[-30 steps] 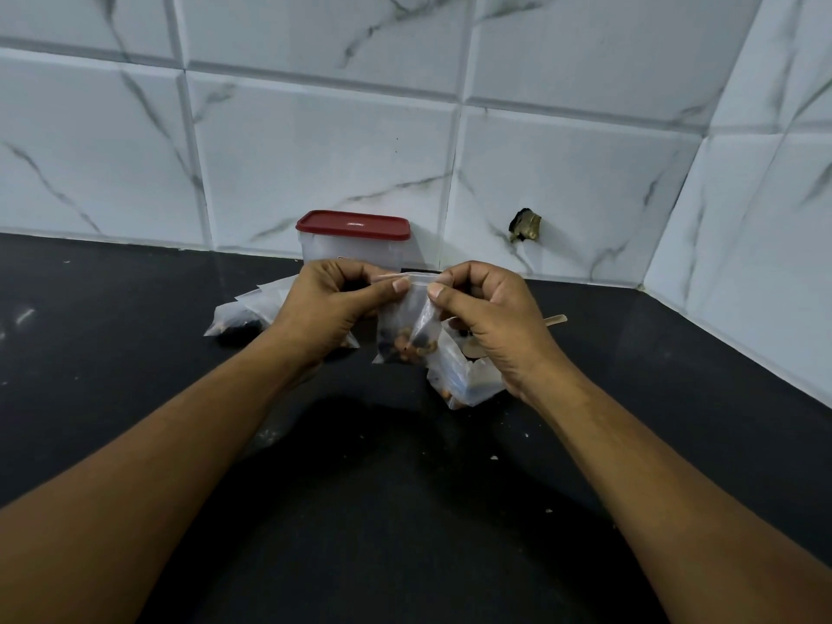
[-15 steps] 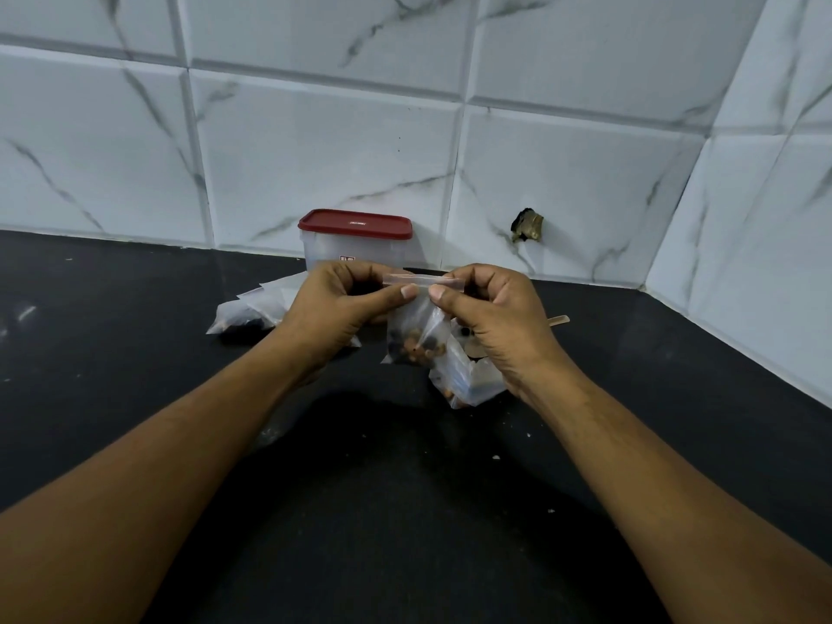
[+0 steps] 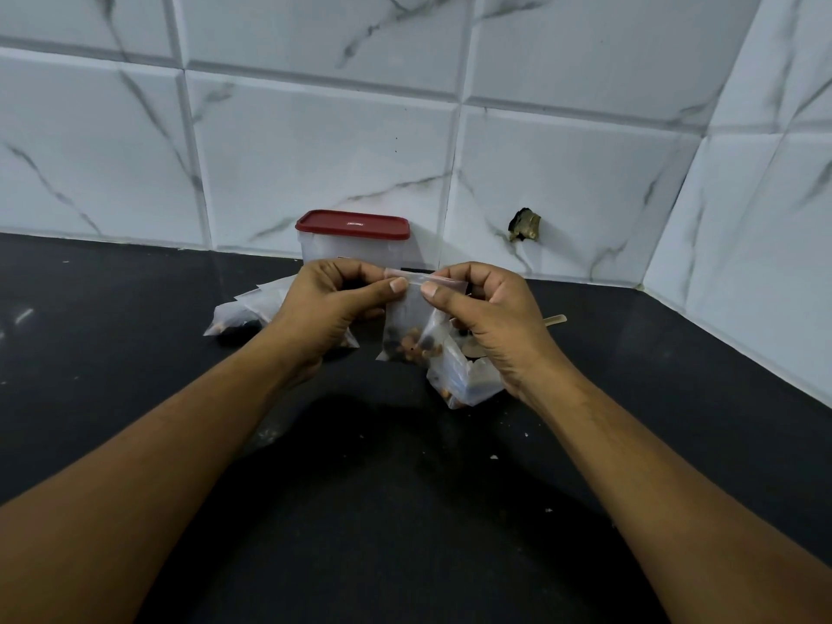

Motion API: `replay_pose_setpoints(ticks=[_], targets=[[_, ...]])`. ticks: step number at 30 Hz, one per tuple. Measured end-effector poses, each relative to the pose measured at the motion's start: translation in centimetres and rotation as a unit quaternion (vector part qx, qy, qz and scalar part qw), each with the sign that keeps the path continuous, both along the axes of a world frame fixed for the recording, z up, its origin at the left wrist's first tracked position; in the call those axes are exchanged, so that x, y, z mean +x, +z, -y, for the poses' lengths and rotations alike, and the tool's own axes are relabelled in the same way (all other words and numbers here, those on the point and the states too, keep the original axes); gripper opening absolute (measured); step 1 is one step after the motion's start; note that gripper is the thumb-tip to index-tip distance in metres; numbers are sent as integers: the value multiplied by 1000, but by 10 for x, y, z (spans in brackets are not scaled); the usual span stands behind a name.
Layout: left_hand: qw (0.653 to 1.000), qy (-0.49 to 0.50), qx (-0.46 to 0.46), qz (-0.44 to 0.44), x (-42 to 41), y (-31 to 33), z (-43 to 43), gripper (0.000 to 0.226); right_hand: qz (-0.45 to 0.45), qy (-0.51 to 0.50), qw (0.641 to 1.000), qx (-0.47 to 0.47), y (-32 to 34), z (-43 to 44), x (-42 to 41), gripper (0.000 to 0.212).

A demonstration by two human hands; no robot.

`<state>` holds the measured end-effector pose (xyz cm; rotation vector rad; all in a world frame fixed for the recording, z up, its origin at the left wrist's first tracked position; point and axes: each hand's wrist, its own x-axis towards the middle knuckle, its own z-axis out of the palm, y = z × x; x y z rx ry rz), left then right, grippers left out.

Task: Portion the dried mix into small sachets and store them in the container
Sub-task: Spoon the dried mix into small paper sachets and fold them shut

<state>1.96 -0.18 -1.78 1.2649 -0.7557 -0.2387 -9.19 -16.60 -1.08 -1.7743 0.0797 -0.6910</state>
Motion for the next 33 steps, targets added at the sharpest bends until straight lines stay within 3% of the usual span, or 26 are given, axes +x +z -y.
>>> replay_pose_setpoints(ticks=[7, 10, 18, 28, 33], targets=[[1000, -3, 10, 27, -3, -1, 1, 2, -1, -10, 1000, -6, -1, 0, 1, 2], [999, -13, 30, 43, -4, -2, 1, 22, -7, -18, 1000, -23, -1, 2, 1, 2], [999, 1, 30, 28, -5, -1, 1, 9, -2, -5, 1000, -23, -2, 0, 3, 5], [998, -14, 43, 47, -3, -5, 4, 10, -10, -10, 1000, -26, -2, 0, 2, 2], [997, -3, 58, 56, -3, -2, 1, 22, -20, -5, 999, -42, -2, 1, 2, 3]])
